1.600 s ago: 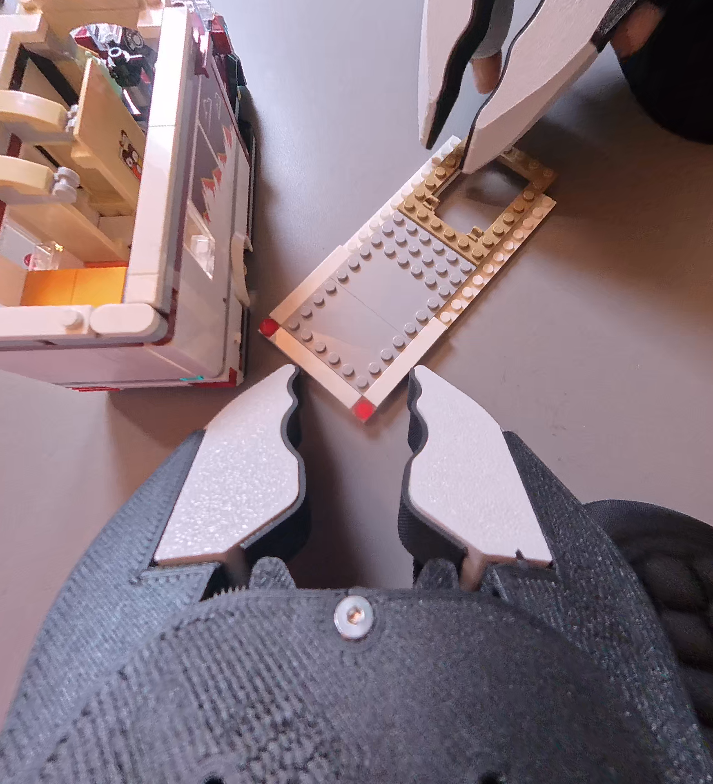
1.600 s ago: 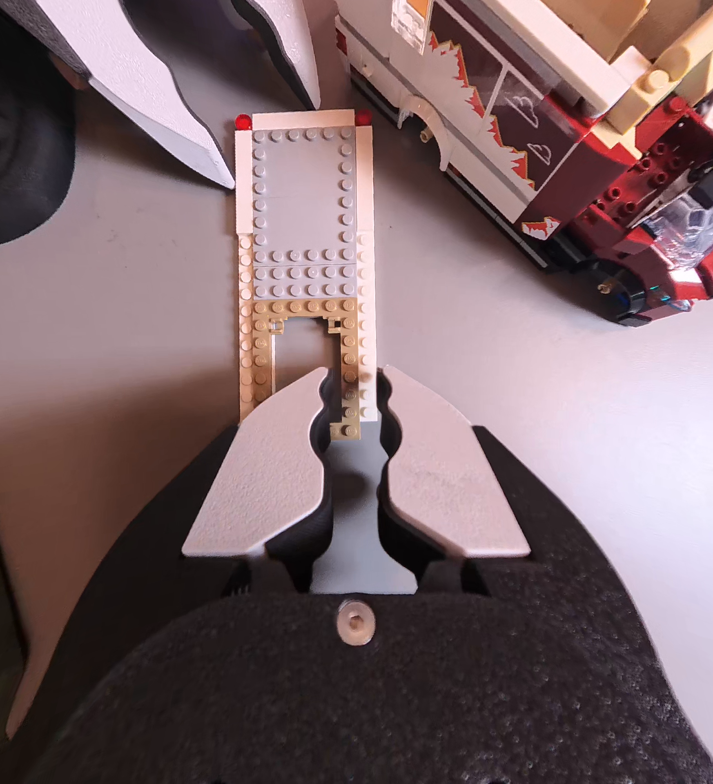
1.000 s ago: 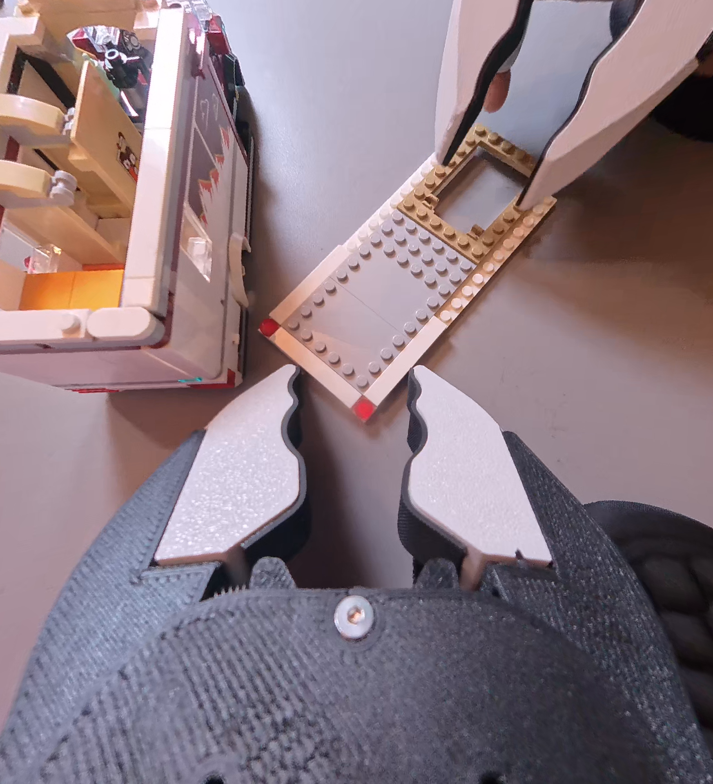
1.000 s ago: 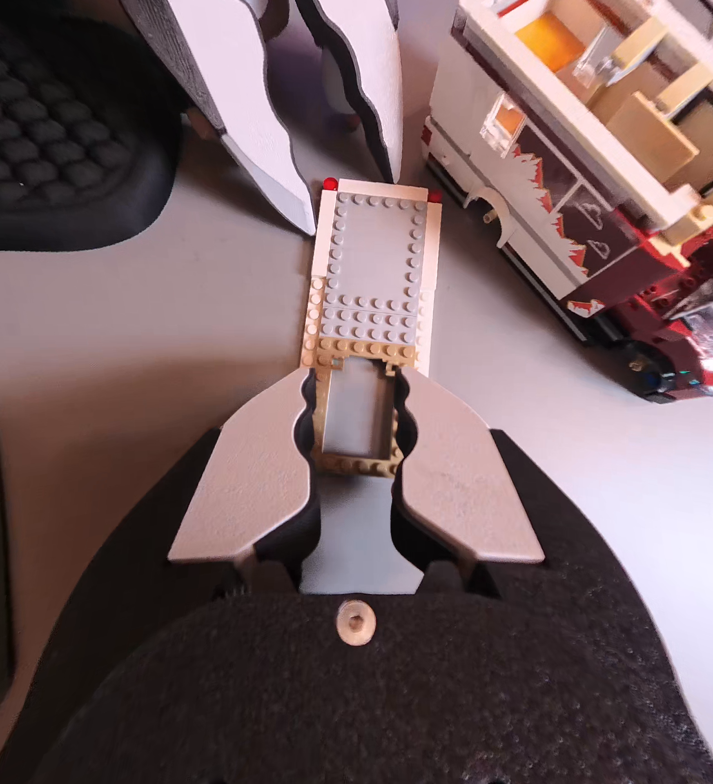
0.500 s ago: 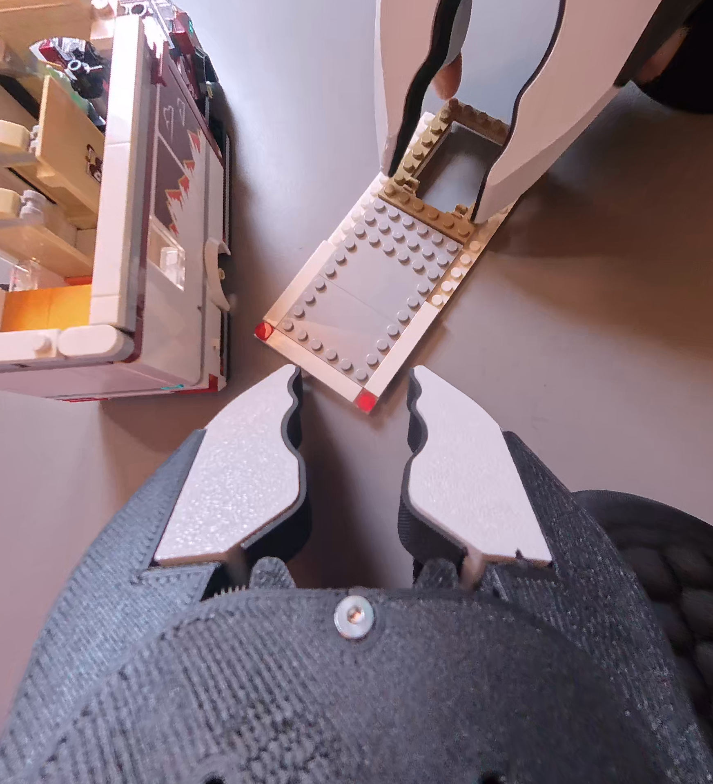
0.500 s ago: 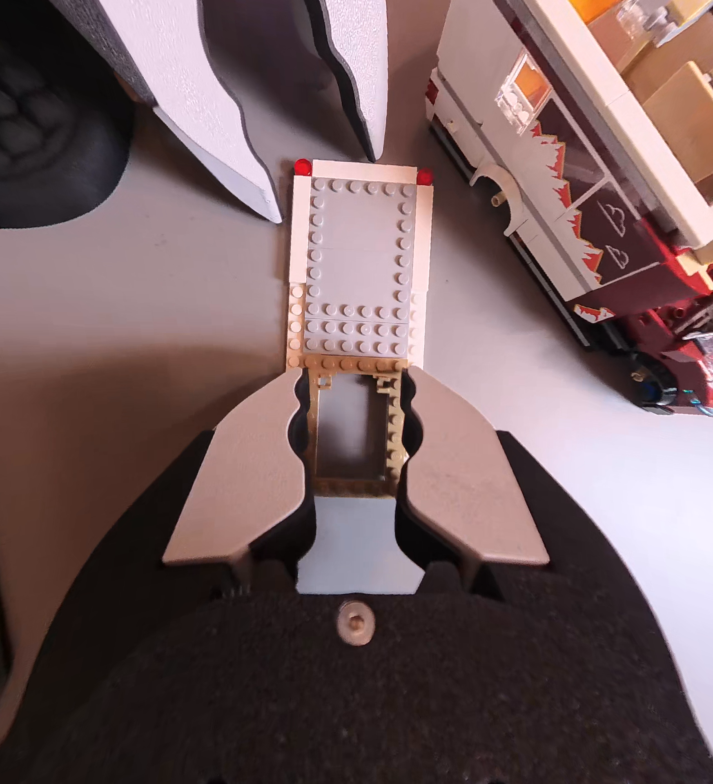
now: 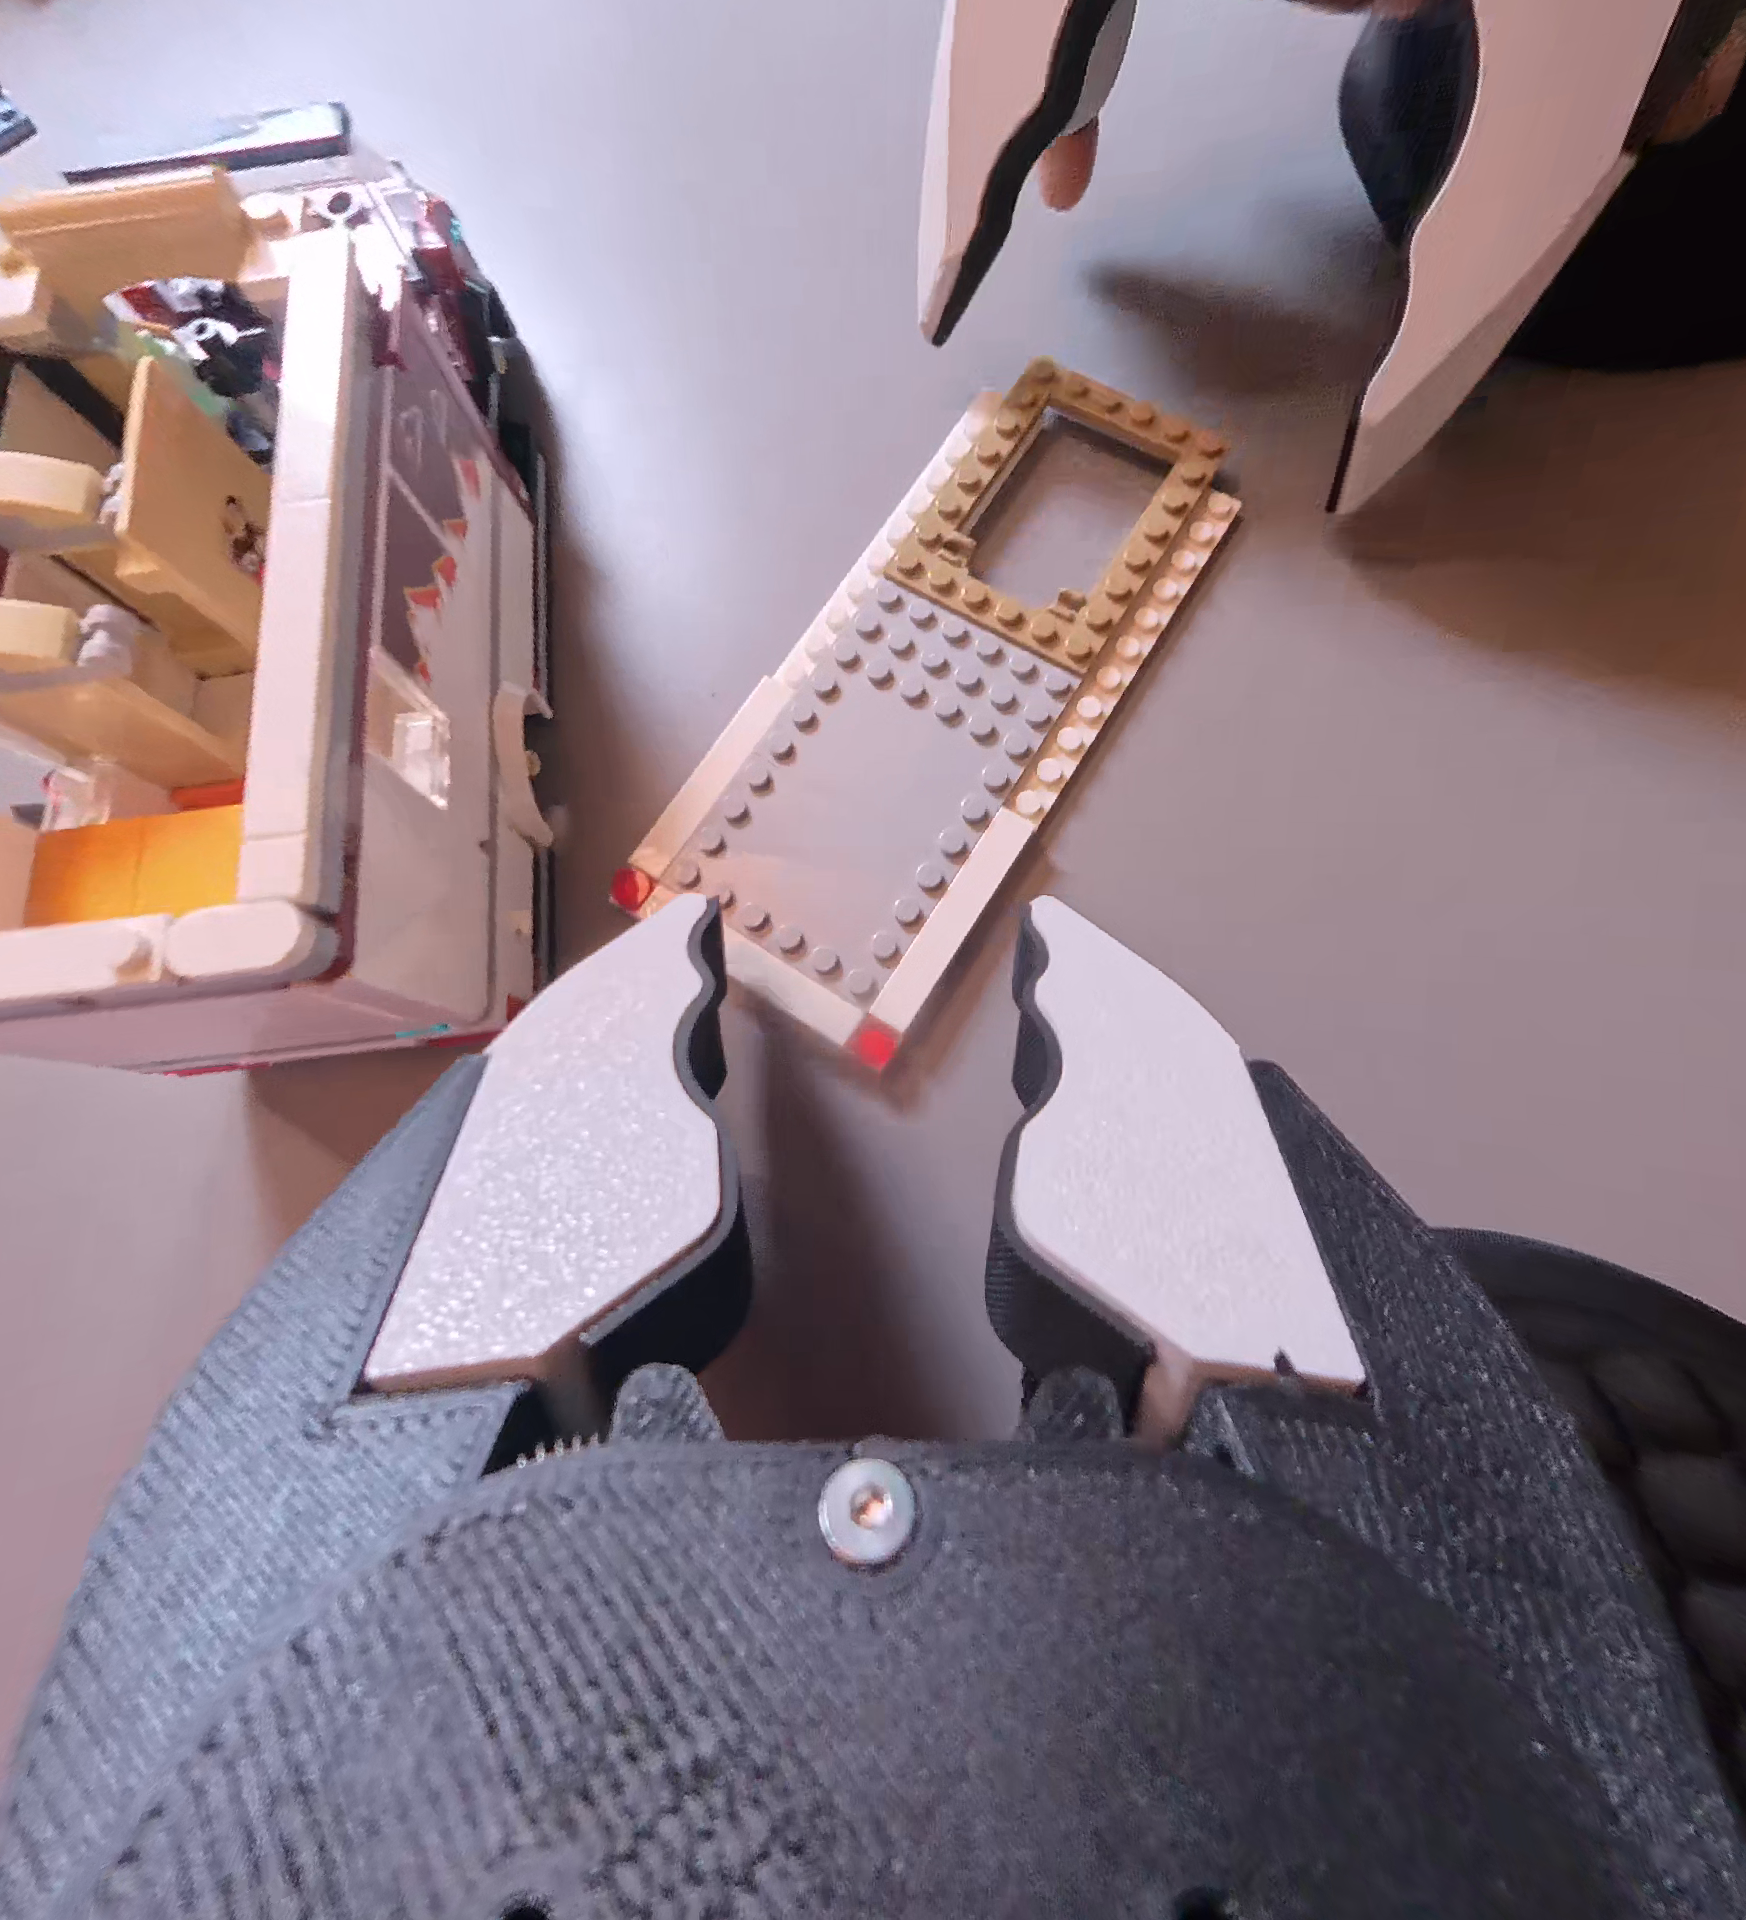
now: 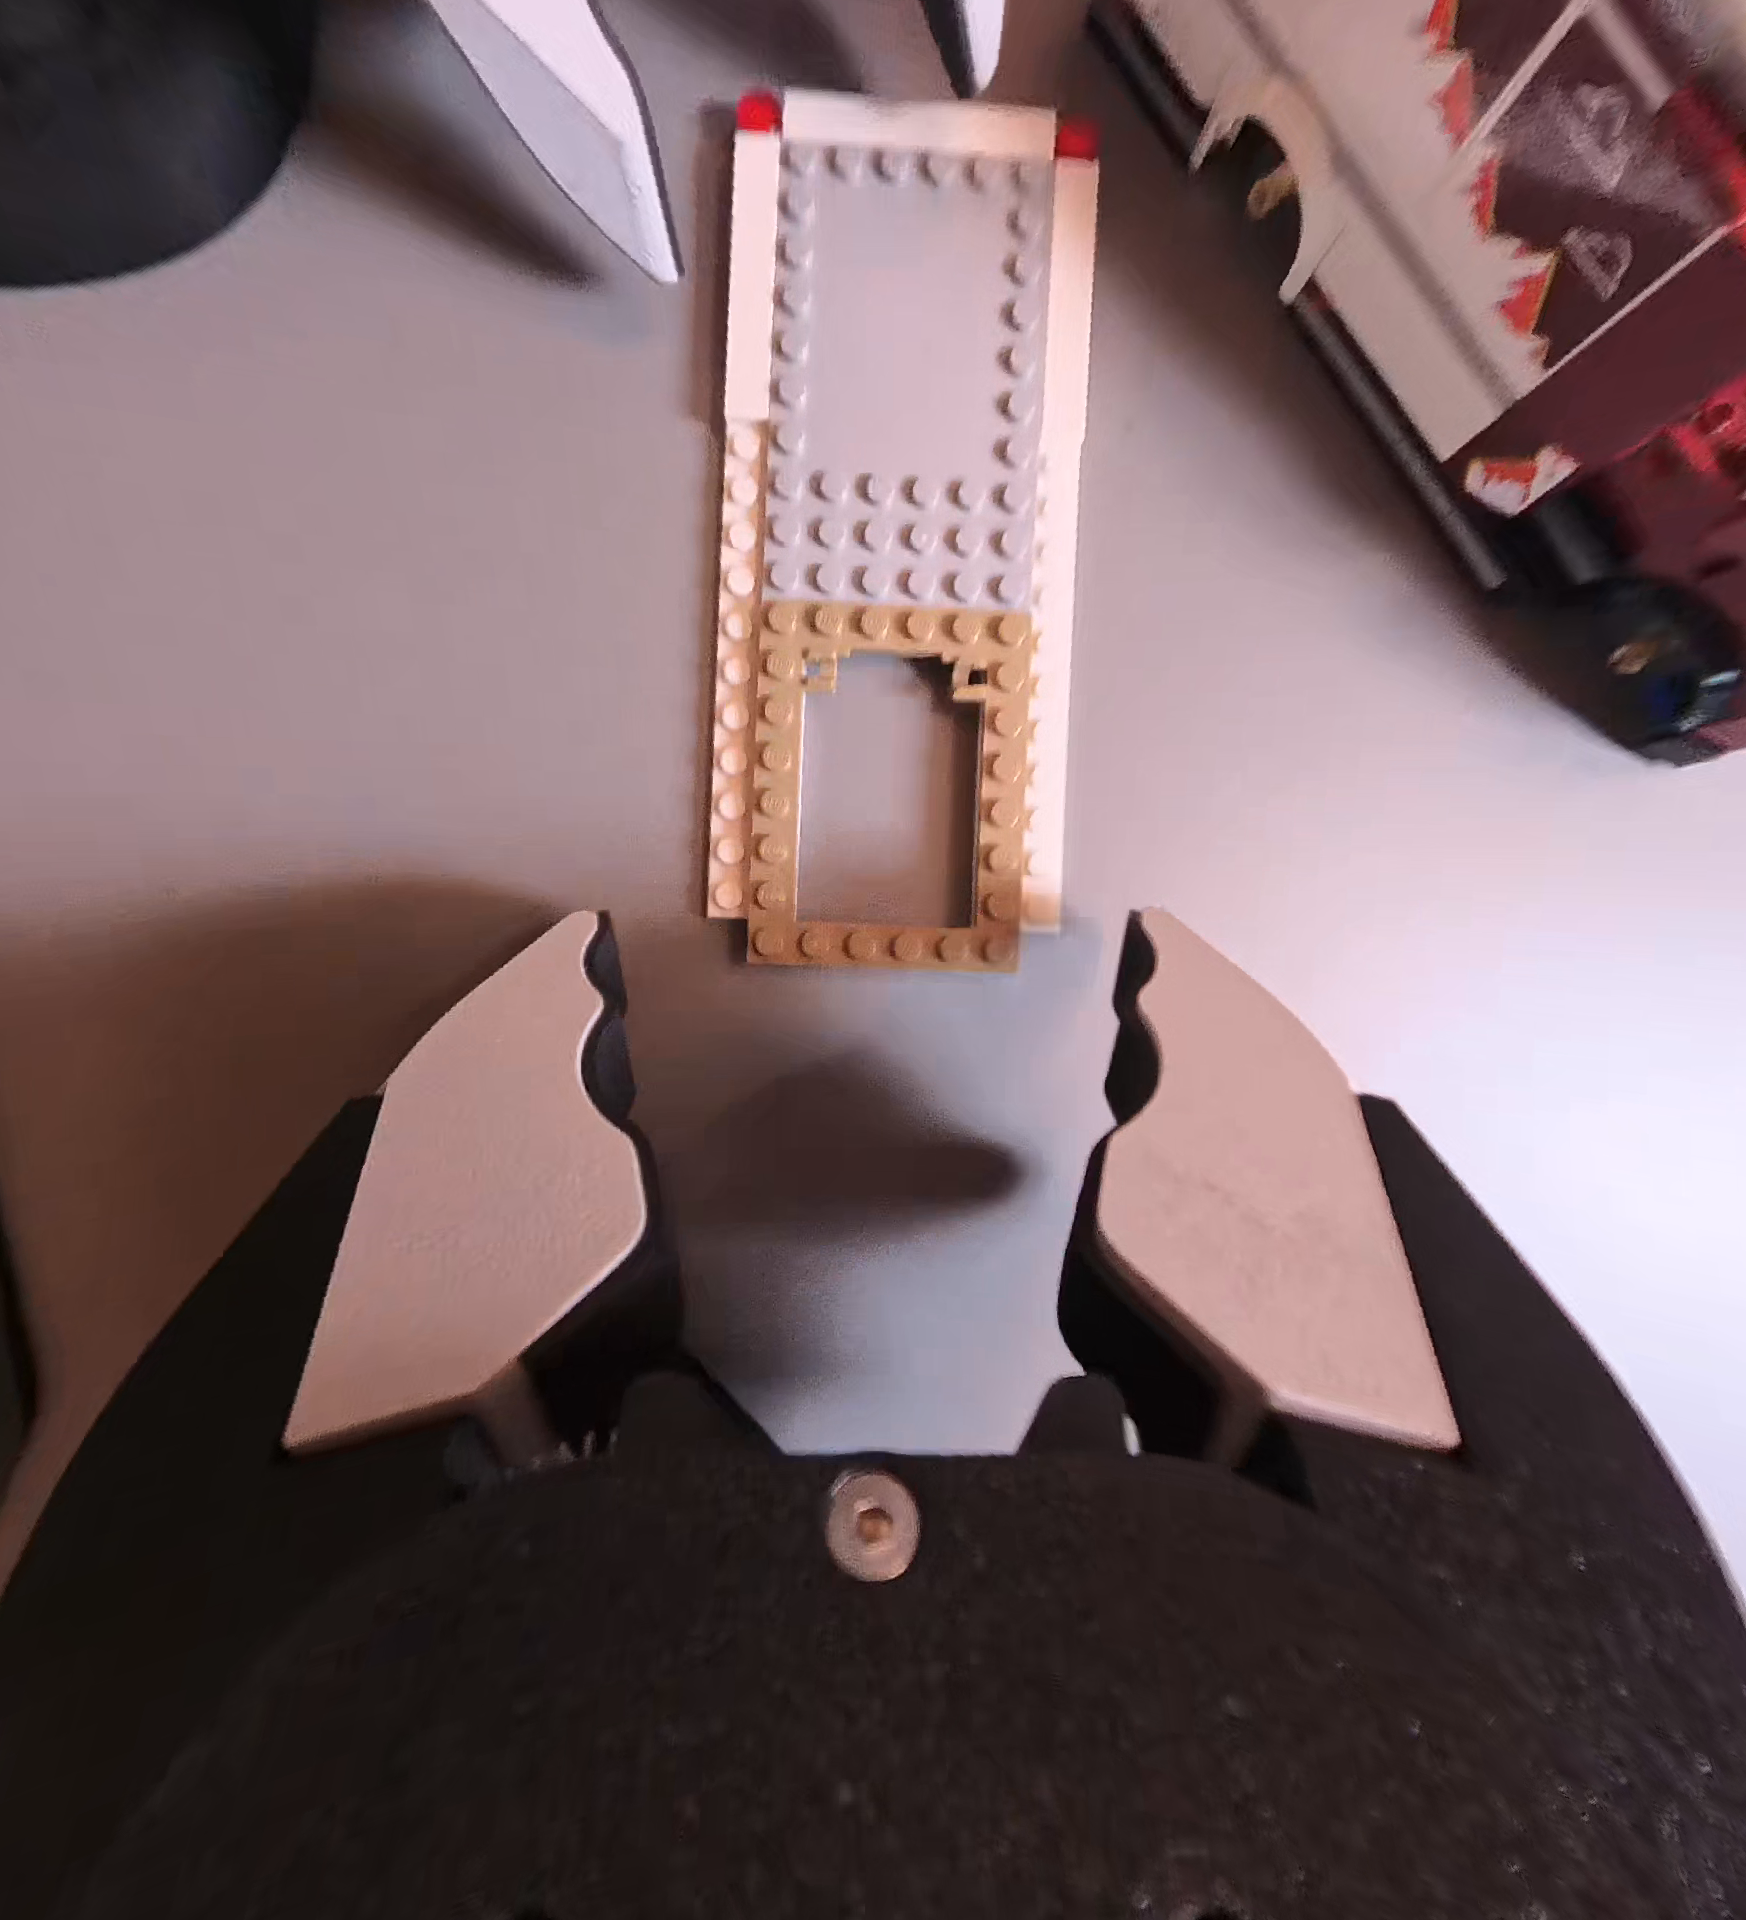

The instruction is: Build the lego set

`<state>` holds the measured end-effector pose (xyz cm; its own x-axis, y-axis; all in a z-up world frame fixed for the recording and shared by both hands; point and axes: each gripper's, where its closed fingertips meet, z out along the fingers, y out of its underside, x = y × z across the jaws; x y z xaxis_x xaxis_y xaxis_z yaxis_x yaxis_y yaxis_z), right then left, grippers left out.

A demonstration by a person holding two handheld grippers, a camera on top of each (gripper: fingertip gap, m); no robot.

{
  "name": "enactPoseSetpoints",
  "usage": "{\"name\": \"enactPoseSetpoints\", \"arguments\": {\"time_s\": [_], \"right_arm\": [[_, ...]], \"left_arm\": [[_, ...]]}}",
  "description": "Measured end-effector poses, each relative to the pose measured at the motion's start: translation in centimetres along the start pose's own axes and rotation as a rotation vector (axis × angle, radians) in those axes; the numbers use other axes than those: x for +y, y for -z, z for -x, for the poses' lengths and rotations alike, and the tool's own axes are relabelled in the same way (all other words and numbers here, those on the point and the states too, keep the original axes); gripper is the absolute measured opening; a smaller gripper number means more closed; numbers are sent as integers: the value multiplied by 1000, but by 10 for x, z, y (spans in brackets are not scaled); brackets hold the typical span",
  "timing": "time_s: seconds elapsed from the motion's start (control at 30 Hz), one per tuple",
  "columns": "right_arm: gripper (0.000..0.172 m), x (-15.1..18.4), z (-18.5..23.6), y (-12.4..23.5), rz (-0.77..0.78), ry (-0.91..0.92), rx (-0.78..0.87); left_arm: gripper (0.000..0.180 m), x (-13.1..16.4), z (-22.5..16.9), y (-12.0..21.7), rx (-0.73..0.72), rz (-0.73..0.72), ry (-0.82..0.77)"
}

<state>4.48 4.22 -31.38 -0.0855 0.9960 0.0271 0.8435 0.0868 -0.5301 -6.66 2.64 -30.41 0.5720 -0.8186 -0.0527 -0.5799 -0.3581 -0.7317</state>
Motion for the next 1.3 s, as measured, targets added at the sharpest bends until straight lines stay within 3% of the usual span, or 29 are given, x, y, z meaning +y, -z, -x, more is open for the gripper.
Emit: {"name": "enactPoseSetpoints", "arguments": {"time_s": [0.03,0.2,0.27,0.53,0.73,0.9,0.97,1.1,1.3], "right_arm": [[90,2,0,-3,3,-10,0],[80,-1,3,-7,16,-1,-36],[65,-4,0,-7,16,3,-43],[64,-1,-5,-3,34,59,-94],[64,-7,-6,13,7,90,-119],[64,-17,-7,26,-24,100,-129],[64,-20,-5,30,-35,107,-138],[64,-23,-7,31,-70,92,-119],[78,-35,-19,56,-261,-56,-63]], "left_arm": [[55,-1,-2,-2,14,19,-16],[66,-4,-10,-7,87,177,-149],[72,-4,-6,-10,103,253,-205],[85,-14,-9,-34,190,420,-358],[93,-15,-12,-42,271,488,-338],[88,-20,-22,-46,312,463,-355],[76,-24,-25,-47,309,411,-356],[76,-27,-25,-47,277,320,-328],[76,-32,-21,-42,204,192,-222]]}}
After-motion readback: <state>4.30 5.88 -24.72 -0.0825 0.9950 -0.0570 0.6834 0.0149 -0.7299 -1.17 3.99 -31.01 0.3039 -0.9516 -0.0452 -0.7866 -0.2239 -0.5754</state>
